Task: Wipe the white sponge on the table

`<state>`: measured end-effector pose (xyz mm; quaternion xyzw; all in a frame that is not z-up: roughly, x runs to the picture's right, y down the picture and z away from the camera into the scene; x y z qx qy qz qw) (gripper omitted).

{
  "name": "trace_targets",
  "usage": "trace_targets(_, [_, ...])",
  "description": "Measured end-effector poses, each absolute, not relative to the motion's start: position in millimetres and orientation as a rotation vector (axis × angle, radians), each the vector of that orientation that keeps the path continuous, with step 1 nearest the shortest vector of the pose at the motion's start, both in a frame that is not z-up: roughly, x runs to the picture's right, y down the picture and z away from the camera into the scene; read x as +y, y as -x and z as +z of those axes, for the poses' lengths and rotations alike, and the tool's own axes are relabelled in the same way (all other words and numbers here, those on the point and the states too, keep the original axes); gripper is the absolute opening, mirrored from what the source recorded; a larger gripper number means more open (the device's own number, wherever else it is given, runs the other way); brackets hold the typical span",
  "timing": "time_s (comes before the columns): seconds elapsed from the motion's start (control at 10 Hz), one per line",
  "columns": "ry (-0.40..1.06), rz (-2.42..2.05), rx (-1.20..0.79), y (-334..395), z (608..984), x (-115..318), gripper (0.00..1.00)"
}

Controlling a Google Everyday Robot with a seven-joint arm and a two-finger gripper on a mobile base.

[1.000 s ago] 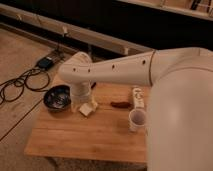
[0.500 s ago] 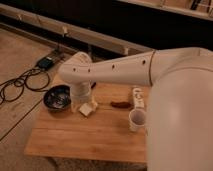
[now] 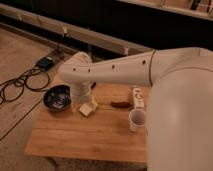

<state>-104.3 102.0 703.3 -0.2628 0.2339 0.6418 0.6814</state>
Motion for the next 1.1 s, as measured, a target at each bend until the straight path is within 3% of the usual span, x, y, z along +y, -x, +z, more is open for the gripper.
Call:
trace_targets(0.2, [0.572,1.432,0.535,99.2,710.2,101.8,0.65])
trace_targets(1.1, [0.469,1.184,0.609,134.8,808.1,124.8,0.65])
